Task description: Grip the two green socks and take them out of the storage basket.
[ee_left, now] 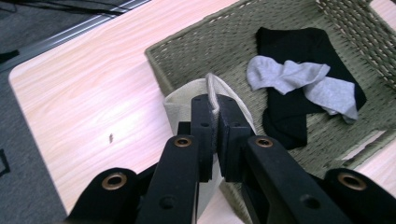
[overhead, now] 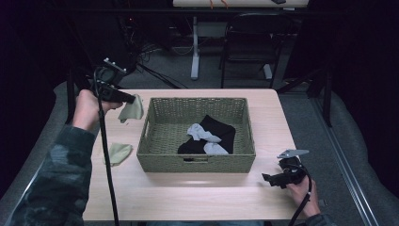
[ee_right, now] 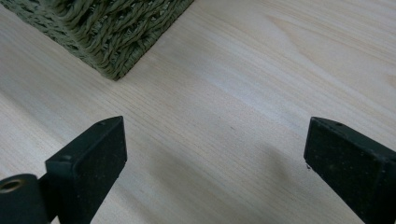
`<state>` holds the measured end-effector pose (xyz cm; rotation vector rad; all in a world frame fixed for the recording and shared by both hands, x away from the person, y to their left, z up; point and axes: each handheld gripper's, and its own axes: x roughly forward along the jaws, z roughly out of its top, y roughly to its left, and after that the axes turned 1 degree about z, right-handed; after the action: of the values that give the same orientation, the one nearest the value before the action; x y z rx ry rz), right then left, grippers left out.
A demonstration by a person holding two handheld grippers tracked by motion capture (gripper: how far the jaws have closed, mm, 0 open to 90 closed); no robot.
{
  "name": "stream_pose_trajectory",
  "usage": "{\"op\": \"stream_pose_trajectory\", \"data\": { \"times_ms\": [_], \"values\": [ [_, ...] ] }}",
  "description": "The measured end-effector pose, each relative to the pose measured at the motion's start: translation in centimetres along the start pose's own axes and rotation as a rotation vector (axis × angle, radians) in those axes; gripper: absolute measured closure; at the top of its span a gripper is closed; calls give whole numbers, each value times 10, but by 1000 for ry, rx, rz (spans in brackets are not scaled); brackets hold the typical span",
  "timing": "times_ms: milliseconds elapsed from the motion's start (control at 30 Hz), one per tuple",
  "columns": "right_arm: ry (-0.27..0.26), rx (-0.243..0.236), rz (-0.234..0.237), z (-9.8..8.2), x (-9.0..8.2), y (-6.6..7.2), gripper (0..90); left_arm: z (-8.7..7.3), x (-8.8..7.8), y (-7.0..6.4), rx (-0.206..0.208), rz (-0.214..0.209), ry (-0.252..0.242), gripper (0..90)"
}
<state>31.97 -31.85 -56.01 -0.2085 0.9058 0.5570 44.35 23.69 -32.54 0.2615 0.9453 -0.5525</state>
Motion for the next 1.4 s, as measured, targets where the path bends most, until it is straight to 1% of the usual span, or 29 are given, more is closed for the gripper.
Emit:
{"op": "stream_pose_trajectory", "data": {
  "times_ms": [200, 367, 500, 600, 667, 733, 800, 833, 933, 1100, 1167, 1267, 1300, 1333, 1367, 1400],
  "values": [
    [-2, -1, 1, 0, 0, 0, 50, -14, -3, 13, -31, 14, 3, 869],
    [-1, -1, -1, 0, 0, 0, 50, -27, 0, 23, -60, 24, 18, 869],
    [-8, 4, 4, 0, 0, 0, 50, -40, 6, 32, -87, 30, 31, 870],
    [-5, 3, 4, 0, 0, 0, 50, -49, 12, 39, -109, 26, 42, 869],
    [-5, 4, 4, 0, 1, 0, 50, -56, 17, 43, -126, 21, 52, 869],
    [-4, 3, 4, 0, 0, 0, 50, -61, 21, 45, -131, 23, 60, 869],
    [-5, 3, 4, 0, 1, 0, 50, -68, 26, 48, -149, 22, 61, 869],
    [-5, 4, 4, 0, 1, 0, 50, -70, 28, 49, -149, 23, 66, 869],
    [-4, 3, 5, 0, 1, 0, 50, -78, 38, 51, -162, 24, 77, 869],
    [-6, 3, 3, 0, 0, 1, 50, -96, 65, 55, -191, 12, 107, 869],
    [-5, 5, 5, 0, 1, 1, 50, -101, 74, 56, -186, 17, 114, 868],
    [-4, 6, 7, 0, 1, 1, 50, -113, 92, 60, -210, 20, 130, 866],
    [-4, 7, 7, 0, 1, 0, 50, -115, 96, 61, -210, 20, 137, 866],
    [-3, 8, 12, 0, 1, 0, 50, -119, 103, 62, -221, 22, 144, 866],
    [-3, 8, 6, -1, 1, 0, 50, -121, 107, 63, -223, 18, 153, 866],
    [-4, 10, 8, -1, 2, 0, 50, -125, 112, 64, -233, 17, 154, 866]
  ]
}}
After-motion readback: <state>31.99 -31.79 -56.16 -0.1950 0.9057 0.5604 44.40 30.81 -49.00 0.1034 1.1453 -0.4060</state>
